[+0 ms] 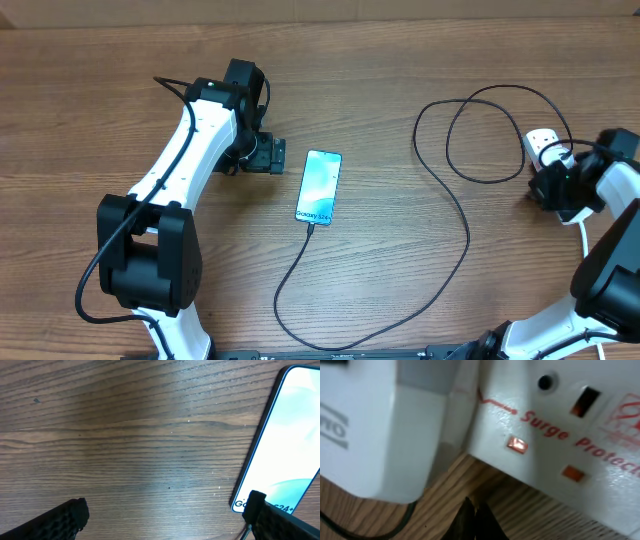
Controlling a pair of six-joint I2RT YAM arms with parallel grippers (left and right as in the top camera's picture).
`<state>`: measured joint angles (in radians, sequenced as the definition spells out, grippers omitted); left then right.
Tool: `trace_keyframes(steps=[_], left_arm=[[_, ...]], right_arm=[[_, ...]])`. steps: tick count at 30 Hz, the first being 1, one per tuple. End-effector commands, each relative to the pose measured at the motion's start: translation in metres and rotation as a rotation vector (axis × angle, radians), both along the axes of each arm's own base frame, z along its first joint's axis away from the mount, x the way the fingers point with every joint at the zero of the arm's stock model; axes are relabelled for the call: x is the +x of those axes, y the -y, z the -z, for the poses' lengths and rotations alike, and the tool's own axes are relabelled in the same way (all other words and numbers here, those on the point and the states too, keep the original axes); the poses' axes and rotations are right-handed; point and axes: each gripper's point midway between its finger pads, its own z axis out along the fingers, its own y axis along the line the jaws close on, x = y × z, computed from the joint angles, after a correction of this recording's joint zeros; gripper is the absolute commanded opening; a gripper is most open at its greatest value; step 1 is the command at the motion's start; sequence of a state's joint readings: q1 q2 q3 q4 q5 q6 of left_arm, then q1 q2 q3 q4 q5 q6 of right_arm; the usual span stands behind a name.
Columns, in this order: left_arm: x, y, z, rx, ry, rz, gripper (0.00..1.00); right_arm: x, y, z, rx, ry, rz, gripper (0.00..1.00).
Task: Plug charger to phone and switch on socket
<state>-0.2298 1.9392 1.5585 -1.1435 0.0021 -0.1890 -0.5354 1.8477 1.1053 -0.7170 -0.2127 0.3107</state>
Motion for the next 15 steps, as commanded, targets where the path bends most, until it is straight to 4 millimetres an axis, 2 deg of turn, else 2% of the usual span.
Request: trace_keyframes(steps=[1, 6, 9, 15], left_arm=[[0.003, 0.001, -0.01, 0.004, 0.031, -0.013, 1.0], [0.003, 0.001, -0.01, 0.004, 0.031, -0.013, 0.99], [0.003, 0.001, -0.01, 0.004, 0.031, -0.013, 1.0], [0.003, 0.001, -0.01, 0.004, 0.031, -0.013, 1.0]], right_arm=[[0.001, 0.004, -0.004, -0.034, 0.003, 0.003, 0.04], [0.008, 0.009, -0.006, -0.053, 0.036, 0.006, 0.04], [0.013, 0.012, -0.008, -0.066, 0.058, 0.007, 0.1], [0.023, 0.019, -0.011, -0.098, 0.098, 0.009, 0.1]])
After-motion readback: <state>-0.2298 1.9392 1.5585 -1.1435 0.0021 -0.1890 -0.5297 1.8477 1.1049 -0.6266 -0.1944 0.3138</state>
